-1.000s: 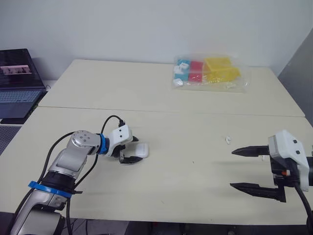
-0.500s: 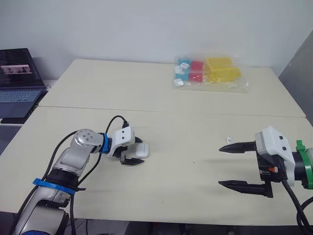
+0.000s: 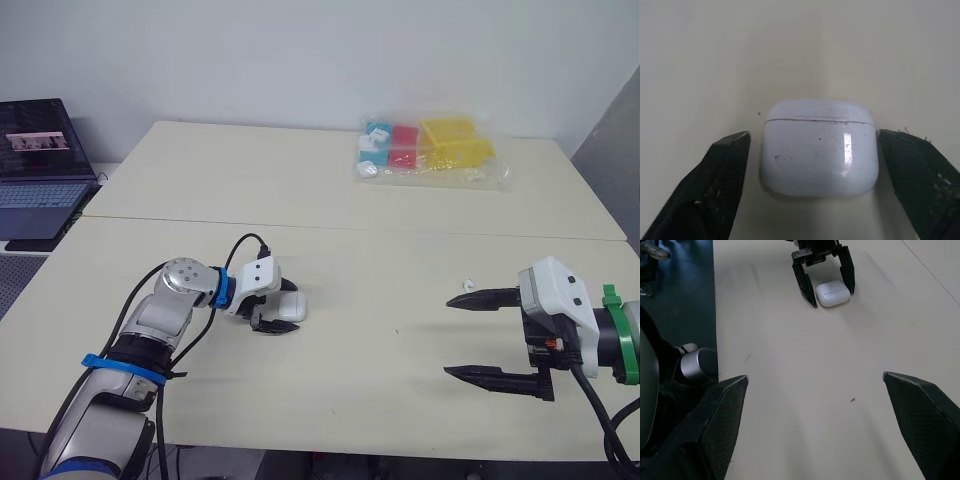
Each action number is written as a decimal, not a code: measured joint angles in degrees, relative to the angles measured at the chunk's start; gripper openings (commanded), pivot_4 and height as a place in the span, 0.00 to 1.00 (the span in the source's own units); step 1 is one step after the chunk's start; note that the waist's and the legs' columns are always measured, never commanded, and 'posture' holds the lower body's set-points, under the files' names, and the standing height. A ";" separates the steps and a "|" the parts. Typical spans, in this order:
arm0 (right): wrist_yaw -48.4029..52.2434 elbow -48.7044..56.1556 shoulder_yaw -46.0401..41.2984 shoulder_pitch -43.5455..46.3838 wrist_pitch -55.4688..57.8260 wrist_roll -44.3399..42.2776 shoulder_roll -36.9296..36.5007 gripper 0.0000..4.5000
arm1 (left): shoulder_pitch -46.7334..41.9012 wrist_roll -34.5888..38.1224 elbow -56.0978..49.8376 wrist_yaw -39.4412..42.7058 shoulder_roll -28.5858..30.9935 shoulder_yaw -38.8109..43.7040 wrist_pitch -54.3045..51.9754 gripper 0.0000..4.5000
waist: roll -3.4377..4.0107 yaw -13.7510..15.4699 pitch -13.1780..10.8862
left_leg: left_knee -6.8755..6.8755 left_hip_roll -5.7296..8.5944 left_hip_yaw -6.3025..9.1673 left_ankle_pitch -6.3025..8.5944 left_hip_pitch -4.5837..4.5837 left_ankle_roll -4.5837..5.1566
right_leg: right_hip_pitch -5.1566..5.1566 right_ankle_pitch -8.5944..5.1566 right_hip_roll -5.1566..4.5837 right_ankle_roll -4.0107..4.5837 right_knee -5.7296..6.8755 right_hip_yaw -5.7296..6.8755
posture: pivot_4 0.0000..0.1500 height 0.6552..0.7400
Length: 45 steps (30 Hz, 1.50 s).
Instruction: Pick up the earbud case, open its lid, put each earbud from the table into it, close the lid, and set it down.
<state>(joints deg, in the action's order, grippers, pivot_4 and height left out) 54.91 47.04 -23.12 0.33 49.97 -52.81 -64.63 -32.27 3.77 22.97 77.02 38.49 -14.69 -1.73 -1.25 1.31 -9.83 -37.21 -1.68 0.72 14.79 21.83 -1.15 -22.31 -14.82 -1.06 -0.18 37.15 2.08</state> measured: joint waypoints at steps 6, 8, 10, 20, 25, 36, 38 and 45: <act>-0.21 -0.02 0.29 0.00 -0.80 0.43 0.00 1.00 | 0.00 -0.24 0.32 -0.12 0.03 -0.07 0.97 0.62 | 0.02 -0.01 0.01 | -0.02 -0.02 0.02 -0.01 -0.05 0.01 | 0.01 0.00 0.00 0.00 0.07 0.00 | 1.00 1.00; -0.39 -0.07 0.32 0.01 -0.86 0.77 0.02 1.00 | 0.02 -0.20 0.29 -0.04 0.03 -0.07 1.06 0.62 | 0.02 -0.01 0.01 | -0.02 -0.02 0.02 -0.01 -0.05 0.01 | 0.01 0.00 0.00 0.00 0.07 0.00 | 1.00 1.00; -1.07 -0.16 0.07 0.02 -0.74 0.37 0.47 1.00 | 0.54 0.30 -0.46 0.12 0.01 0.25 0.96 0.62 | 0.02 -0.01 0.01 | -0.02 -0.03 0.01 -0.01 -0.03 0.01 | 0.01 0.00 -0.01 0.00 0.05 -0.01 | 1.00 1.00; -16.01 -0.03 -6.09 -2.78 7.28 -13.77 3.50 1.00 | 2.28 4.67 -14.66 -3.93 -10.93 0.34 1.62 0.62 | -0.18 0.13 -0.11 | -0.12 0.02 0.04 0.00 0.17 0.01 | -0.02 0.01 -0.07 -0.04 -0.01 -0.01 | 1.00 1.00; -41.31 -2.14 4.33 1.41 7.65 -27.92 13.13 1.00 | 0.31 4.15 -15.52 -6.83 -16.13 -0.57 10.63 0.62 | -0.26 -0.19 -0.15 | -0.24 0.00 0.05 0.00 0.09 0.01 | 0.00 0.05 0.04 0.02 0.12 -0.02 | 1.00 1.00; -63.93 -11.02 19.40 12.53 5.61 -39.18 19.84 1.00 | -1.06 4.64 -11.58 -7.59 -16.34 -0.64 21.78 0.62 | -0.25 -0.36 -0.15 | -0.28 -0.03 0.05 0.00 0.26 0.02 | -0.08 0.05 0.25 0.01 0.04 -0.07 | 1.00 1.00; -65.72 -12.57 20.51 13.36 5.55 -42.48 19.92 1.00 | -1.12 4.66 -11.58 -7.86 -16.48 -0.63 22.25 0.62 | -0.25 -0.31 -0.15 | -0.29 -0.06 0.05 0.01 0.28 0.02 | -0.08 0.05 0.21 0.01 0.05 -0.07 | 1.00 1.00; -67.80 -14.73 22.60 16.24 4.25 -47.96 20.19 1.00 | -1.66 4.70 -11.62 -8.88 -16.50 -0.64 23.70 0.62 | -0.25 -0.31 -0.15 | -0.30 -0.05 0.07 0.01 0.27 0.03 | -0.08 0.06 0.23 0.00 0.05 -0.04 | 1.00 1.00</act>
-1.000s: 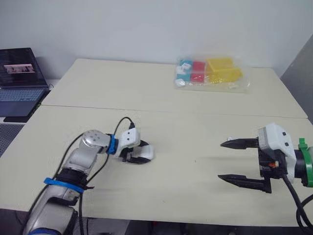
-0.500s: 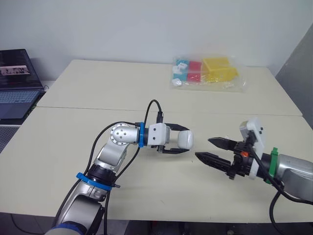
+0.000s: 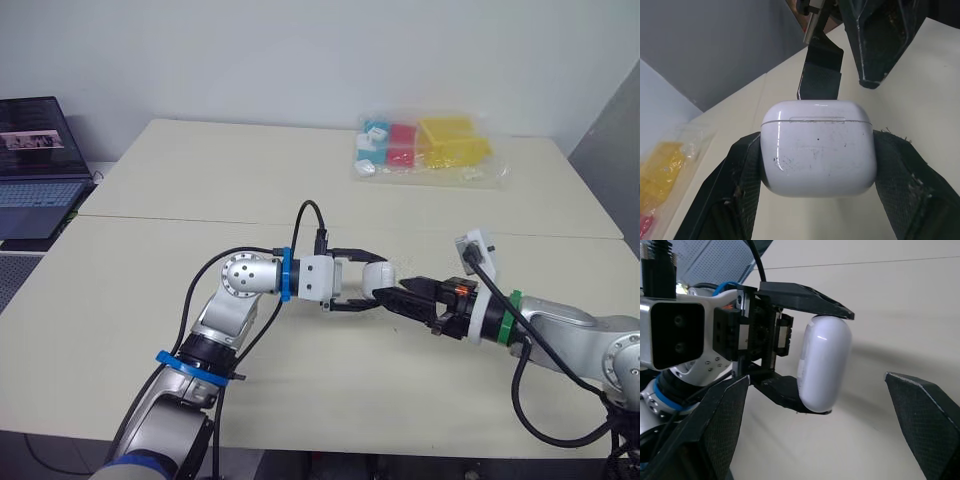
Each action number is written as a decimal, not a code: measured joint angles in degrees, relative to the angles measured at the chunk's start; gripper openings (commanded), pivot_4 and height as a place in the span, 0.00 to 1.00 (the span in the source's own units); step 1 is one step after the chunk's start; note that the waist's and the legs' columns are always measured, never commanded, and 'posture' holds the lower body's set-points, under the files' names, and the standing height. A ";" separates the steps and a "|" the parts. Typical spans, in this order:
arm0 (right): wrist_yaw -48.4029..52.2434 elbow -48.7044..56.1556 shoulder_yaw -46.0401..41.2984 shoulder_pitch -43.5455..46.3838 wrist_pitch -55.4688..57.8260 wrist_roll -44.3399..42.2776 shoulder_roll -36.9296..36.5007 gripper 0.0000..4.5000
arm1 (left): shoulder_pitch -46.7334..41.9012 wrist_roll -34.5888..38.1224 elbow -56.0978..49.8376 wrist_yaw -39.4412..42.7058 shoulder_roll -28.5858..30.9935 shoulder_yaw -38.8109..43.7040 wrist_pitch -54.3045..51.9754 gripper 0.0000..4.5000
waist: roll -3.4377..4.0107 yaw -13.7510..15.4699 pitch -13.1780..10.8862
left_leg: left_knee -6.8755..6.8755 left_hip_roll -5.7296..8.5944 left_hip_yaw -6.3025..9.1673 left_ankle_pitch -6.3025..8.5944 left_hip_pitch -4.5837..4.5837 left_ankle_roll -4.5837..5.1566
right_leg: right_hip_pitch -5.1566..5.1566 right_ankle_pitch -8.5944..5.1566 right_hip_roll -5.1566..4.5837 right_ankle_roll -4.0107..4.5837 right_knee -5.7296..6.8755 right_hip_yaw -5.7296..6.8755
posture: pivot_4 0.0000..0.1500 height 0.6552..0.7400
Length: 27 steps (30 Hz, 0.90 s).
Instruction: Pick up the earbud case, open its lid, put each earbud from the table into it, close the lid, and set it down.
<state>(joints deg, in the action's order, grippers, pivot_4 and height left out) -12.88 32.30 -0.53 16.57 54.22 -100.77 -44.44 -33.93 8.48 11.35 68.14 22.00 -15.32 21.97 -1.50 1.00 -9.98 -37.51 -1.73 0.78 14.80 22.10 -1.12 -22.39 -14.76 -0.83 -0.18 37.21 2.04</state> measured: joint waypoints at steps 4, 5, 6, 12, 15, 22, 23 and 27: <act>0.12 -0.53 1.24 0.21 -0.09 -0.10 0.45 1.00 | 0.01 0.32 -0.18 -0.16 -0.09 -0.02 -0.28 0.62 | 0.00 0.00 0.00 | 0.00 -0.02 0.00 0.00 0.01 0.00 | 0.00 0.00 0.01 0.00 -0.01 -0.01 | 1.00 1.00; 0.27 -1.06 1.62 0.42 -0.15 -0.10 0.79 1.00 | 0.00 0.38 -0.32 -0.23 -0.20 -0.02 -0.30 0.62 | 0.00 0.00 0.00 | 0.00 -0.02 0.00 0.00 0.01 0.00 | 0.00 0.00 0.01 0.00 -0.01 -0.01 | 1.00 1.00; 0.31 -1.33 1.86 0.44 -0.18 -0.10 0.95 1.00 | 0.00 0.38 -0.40 -0.30 -0.24 -0.02 -0.30 0.62 | 0.00 0.00 0.00 | 0.00 -0.02 0.00 0.00 0.01 0.00 | 0.00 0.00 0.00 0.00 -0.01 -0.01 | 1.00 1.00; 1.18 -2.93 1.93 0.45 -0.32 -0.07 2.48 1.00 | 0.00 0.48 -0.61 -0.64 -0.16 -0.02 -0.51 0.62 | 0.00 0.00 0.00 | 0.00 -0.03 0.00 0.00 0.01 0.00 | -0.01 0.00 0.01 0.00 -0.01 0.00 | 1.00 1.00; 1.73 -3.79 1.95 0.72 -0.36 -0.03 2.91 1.00 | 0.01 0.53 -1.14 -0.52 -0.04 -0.03 -0.57 0.62 | 0.01 0.00 0.00 | 0.00 -0.03 0.00 0.00 0.02 0.01 | -0.02 0.00 0.01 0.00 -0.01 -0.01 | 1.00 1.00; 2.93 -4.66 2.28 0.89 -0.33 -0.07 3.08 0.90 | 0.15 1.71 -2.58 -0.23 0.21 -0.04 -2.05 0.62 | 0.01 -0.01 0.00 | 0.00 -0.04 0.00 0.00 0.03 0.01 | -0.03 0.00 0.01 0.00 -0.02 0.00 | 1.00 1.00; 3.02 -4.98 2.49 0.92 -0.23 -0.04 3.16 0.82 | 0.17 1.94 -2.83 -0.05 0.22 -0.04 -2.43 0.62 | 0.01 -0.01 -0.01 | 0.00 -0.04 0.00 0.00 0.03 0.01 | -0.02 0.00 0.01 0.00 -0.02 0.00 | 1.00 1.00; 3.80 -5.64 3.06 1.56 0.05 -0.03 3.36 0.55 | 0.67 2.56 -3.46 -0.05 0.20 -0.04 -2.96 0.62 | 0.01 -0.02 -0.01 | 0.00 -0.04 0.00 0.00 0.04 0.01 | -0.04 0.00 0.01 0.00 -0.02 -0.01 | 1.00 1.00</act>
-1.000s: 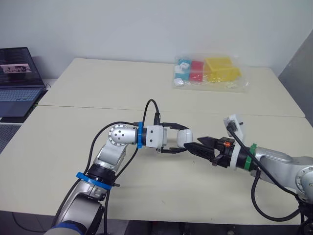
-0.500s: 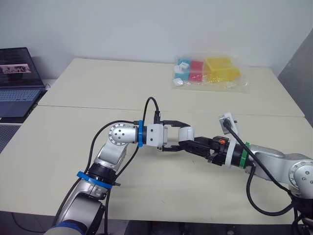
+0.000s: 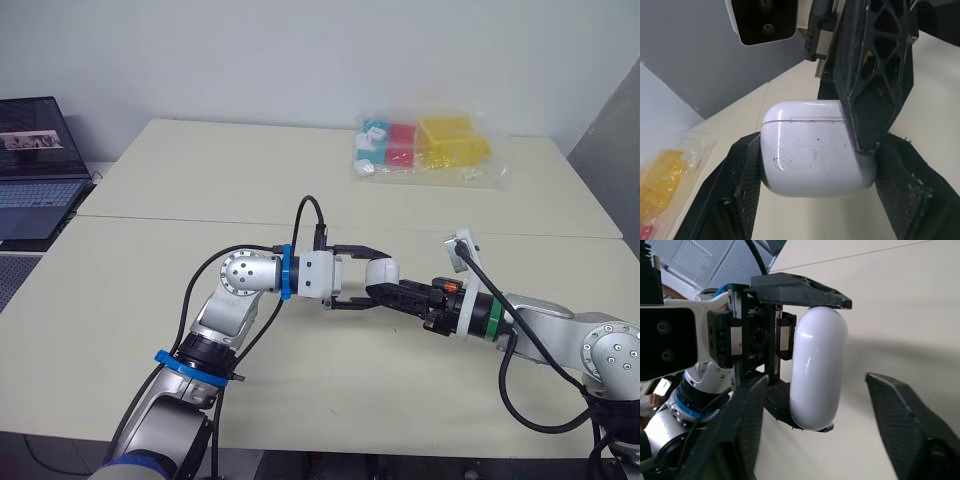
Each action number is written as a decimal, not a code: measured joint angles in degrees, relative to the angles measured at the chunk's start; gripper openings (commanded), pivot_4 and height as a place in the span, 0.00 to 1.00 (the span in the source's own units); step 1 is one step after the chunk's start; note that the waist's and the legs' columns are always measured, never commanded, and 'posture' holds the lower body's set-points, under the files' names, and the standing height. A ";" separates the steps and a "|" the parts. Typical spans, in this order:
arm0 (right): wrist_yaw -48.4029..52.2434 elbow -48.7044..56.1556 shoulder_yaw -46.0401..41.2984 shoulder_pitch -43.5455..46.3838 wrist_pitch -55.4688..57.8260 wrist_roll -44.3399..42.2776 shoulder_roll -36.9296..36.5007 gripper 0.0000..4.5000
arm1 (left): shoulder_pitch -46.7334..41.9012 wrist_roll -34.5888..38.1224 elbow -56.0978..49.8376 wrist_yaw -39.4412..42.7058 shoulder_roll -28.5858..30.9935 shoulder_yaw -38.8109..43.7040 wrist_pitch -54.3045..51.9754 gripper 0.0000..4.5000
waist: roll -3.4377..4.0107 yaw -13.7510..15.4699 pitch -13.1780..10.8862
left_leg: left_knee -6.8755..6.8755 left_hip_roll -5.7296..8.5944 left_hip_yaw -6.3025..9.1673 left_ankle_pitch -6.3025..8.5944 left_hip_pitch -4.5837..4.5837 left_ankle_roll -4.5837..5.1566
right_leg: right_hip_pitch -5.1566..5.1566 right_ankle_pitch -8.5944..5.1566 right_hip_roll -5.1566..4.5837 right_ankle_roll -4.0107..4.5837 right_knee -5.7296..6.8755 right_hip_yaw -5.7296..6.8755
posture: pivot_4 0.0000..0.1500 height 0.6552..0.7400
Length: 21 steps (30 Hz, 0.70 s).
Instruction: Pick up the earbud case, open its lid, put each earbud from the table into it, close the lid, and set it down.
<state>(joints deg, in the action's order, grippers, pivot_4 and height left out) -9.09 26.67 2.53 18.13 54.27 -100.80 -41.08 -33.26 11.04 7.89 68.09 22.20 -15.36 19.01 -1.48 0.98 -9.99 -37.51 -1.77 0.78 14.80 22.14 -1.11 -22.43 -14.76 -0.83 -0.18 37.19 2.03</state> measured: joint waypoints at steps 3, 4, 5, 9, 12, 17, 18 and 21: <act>0.21 -0.09 0.02 0.59 0.00 -0.01 0.02 0.33 | 0.55 0.21 -0.89 -0.04 0.00 -0.01 -0.11 0.62 | 0.00 0.01 0.00 | 0.00 0.00 0.01 0.00 0.03 0.00 | -0.02 0.00 0.00 0.00 0.00 0.01 | 1.00 1.00; 0.35 -0.07 0.06 0.61 0.01 -0.11 0.06 0.26 | 0.71 0.22 -0.92 -0.09 0.00 -0.02 -0.21 0.62 | 0.00 0.01 0.00 | 0.00 0.00 0.01 0.00 0.05 0.00 | -0.03 0.00 0.00 0.00 -0.01 0.01 | 1.00 1.00; 0.30 -0.32 0.15 0.61 -0.01 -0.34 0.16 0.19 | 0.99 0.10 -1.14 -0.18 0.08 -0.02 -0.12 0.62 | 0.00 0.01 0.00 | 0.00 0.00 0.01 0.00 0.07 0.00 | -0.04 0.00 0.00 0.00 -0.01 0.01 | 1.00 1.00; 0.08 -0.89 0.36 0.59 0.03 -1.84 0.03 0.18 | 1.94 0.11 -2.40 -0.69 0.34 0.00 -0.66 0.62 | 0.00 0.00 0.00 | 0.00 -0.01 0.01 0.00 0.29 0.00 | -0.26 0.00 0.00 0.00 0.02 0.00 | 1.00 1.00; -0.02 -0.91 0.36 0.59 0.00 -2.44 -0.30 0.18 | 2.04 0.11 -2.85 -1.10 0.36 0.00 -1.06 0.62 | 0.00 0.01 0.00 | -0.03 0.01 0.00 0.00 0.51 0.00 | -0.49 0.01 0.00 0.01 0.05 0.00 | 1.00 1.00; -1.02 -0.99 0.36 0.58 -0.08 -4.29 -1.16 0.18 | 2.03 0.11 -2.92 -1.22 0.07 -0.09 -1.16 0.62 | 0.00 0.06 0.00 | -0.31 0.02 -0.01 0.00 0.81 0.01 | -0.80 0.03 0.01 0.04 0.28 -0.02 | 1.00 1.00; -1.14 -0.99 0.36 0.56 -0.11 -4.49 -1.30 0.18 | 2.04 0.13 -3.05 -1.22 0.00 -0.10 -1.56 0.70 | 0.00 0.06 0.00 | -0.33 0.02 -0.01 0.00 0.81 0.01 | -0.80 0.02 0.01 0.03 0.30 -0.02 | 1.00 1.00; -1.12 -0.92 0.38 0.56 -0.07 -4.76 -1.65 0.18 | 2.02 0.63 -3.21 -1.84 -0.14 -0.06 -4.04 0.90 | 0.00 0.05 0.00 | -0.40 0.02 -0.01 0.00 0.78 0.01 | -0.80 0.01 0.01 0.00 0.43 -0.04 | 1.00 1.00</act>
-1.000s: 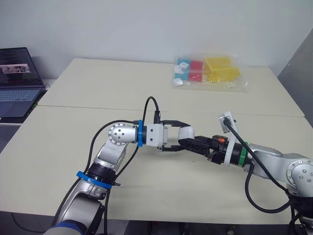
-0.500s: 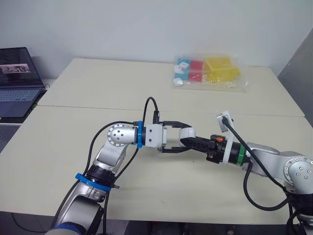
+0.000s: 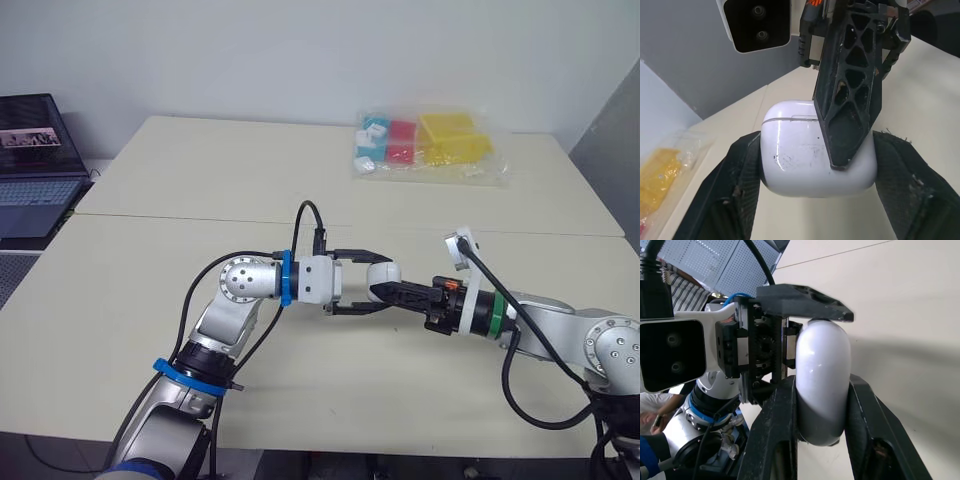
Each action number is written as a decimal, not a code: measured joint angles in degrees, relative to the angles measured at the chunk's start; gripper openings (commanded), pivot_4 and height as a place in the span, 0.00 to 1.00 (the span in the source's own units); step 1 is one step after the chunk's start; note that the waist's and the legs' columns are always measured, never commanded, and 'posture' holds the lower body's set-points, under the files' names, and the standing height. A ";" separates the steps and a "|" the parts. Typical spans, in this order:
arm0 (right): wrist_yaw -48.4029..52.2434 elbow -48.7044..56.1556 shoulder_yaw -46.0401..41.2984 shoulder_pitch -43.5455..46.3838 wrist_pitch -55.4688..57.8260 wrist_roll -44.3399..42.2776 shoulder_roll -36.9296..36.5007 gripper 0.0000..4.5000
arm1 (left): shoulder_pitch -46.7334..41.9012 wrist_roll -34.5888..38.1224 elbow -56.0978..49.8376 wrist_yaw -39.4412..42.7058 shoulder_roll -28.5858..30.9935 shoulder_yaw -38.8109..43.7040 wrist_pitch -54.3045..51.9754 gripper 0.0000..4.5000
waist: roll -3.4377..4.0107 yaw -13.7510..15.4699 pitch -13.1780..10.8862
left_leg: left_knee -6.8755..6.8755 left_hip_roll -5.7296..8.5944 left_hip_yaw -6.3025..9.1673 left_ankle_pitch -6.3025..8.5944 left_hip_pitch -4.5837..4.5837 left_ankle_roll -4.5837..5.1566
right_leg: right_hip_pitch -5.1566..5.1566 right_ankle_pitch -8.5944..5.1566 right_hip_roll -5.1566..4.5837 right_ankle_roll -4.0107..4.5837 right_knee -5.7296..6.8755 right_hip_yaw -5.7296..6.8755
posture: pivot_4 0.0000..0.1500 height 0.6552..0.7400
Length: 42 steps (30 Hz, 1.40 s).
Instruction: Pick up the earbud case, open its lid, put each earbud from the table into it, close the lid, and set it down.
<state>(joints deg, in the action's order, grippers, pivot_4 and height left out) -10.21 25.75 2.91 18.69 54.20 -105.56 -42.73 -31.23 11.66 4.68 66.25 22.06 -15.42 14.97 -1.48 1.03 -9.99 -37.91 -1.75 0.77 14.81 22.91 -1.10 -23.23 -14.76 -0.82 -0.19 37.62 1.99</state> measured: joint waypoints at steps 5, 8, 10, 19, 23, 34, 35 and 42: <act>0.27 0.03 0.10 0.00 0.48 -0.44 -1.99 0.18 | -0.36 -0.51 0.70 0.72 2.19 -0.12 -2.59 1.00 | 0.00 -0.04 0.00 | -0.02 0.06 0.00 0.00 -0.06 0.00 | -0.01 0.00 0.08 0.01 0.11 0.01 | 1.00 1.00; 2.56 0.13 0.09 0.12 2.81 0.33 -6.16 0.18 | -1.01 -1.61 2.63 2.22 6.81 -0.10 -7.11 1.00 | 0.02 -0.10 -0.01 | -0.01 0.04 -0.01 0.00 -0.07 0.00 | -0.05 -0.01 0.15 0.04 0.14 0.00 | 1.00 1.00; 5.50 0.37 0.08 1.10 5.27 3.32 -9.70 0.18 | -0.85 -0.81 1.89 3.31 8.63 -0.06 -12.83 1.00 | 0.08 -0.17 -0.05 | 0.00 -0.02 0.01 0.00 -0.04 0.00 | -0.08 -0.03 0.14 0.06 0.13 0.00 | 1.00 1.00; 31.88 9.00 7.52 11.52 10.35 33.81 -26.24 0.18 | -0.60 4.94 -9.46 5.31 10.84 -1.33 -36.82 1.00 | 0.35 -0.28 -0.25 | 0.02 0.03 0.14 0.00 0.02 0.00 | -0.17 -0.04 0.09 0.04 0.04 0.02 | 1.00 1.00; 45.19 11.49 15.89 14.77 4.51 53.06 -29.61 0.18 | -2.75 6.10 -15.07 2.75 8.45 -3.44 -45.66 1.00 | 0.36 -0.49 -0.27 | 0.01 0.07 0.13 0.00 0.02 0.00 | -0.19 -0.05 0.09 0.04 0.05 -0.02 | 1.00 1.00; 57.48 10.29 20.36 18.64 -0.89 72.33 -24.88 0.18 | -9.17 4.54 -17.54 -5.80 2.37 -6.87 -54.05 1.00 | 0.35 -1.02 -0.29 | -0.01 0.08 0.13 0.00 0.00 -0.01 | -0.21 -0.04 0.10 0.04 0.15 -0.05 | 1.00 1.00; 57.99 10.25 20.38 18.60 -0.90 73.29 -24.76 0.18 | -9.17 4.42 -17.54 -5.82 2.41 -7.07 -54.20 1.00 | 0.36 -1.02 -0.29 | -0.01 0.08 0.12 0.00 0.00 -0.01 | -0.22 -0.04 0.10 0.04 0.15 -0.06 | 1.00 1.00; 60.71 10.18 20.69 18.60 -0.88 78.24 -21.63 0.18 | -9.21 1.95 -17.02 -6.04 2.65 -10.36 -52.63 1.00 | 0.36 -1.01 -0.29 | -0.06 0.09 0.14 -0.01 -0.02 -0.01 | -0.21 -0.04 0.09 0.04 0.24 -0.09 | 1.00 1.00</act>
<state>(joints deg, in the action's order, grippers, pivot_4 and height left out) 50.50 35.93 23.60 37.29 53.32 -27.33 -64.36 -40.44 13.61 -12.34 60.21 24.71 -25.79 -37.66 -1.12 0.02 -10.28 -37.96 -1.66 0.91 14.80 22.90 -1.12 -23.45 -14.80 -0.73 -0.14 37.86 1.90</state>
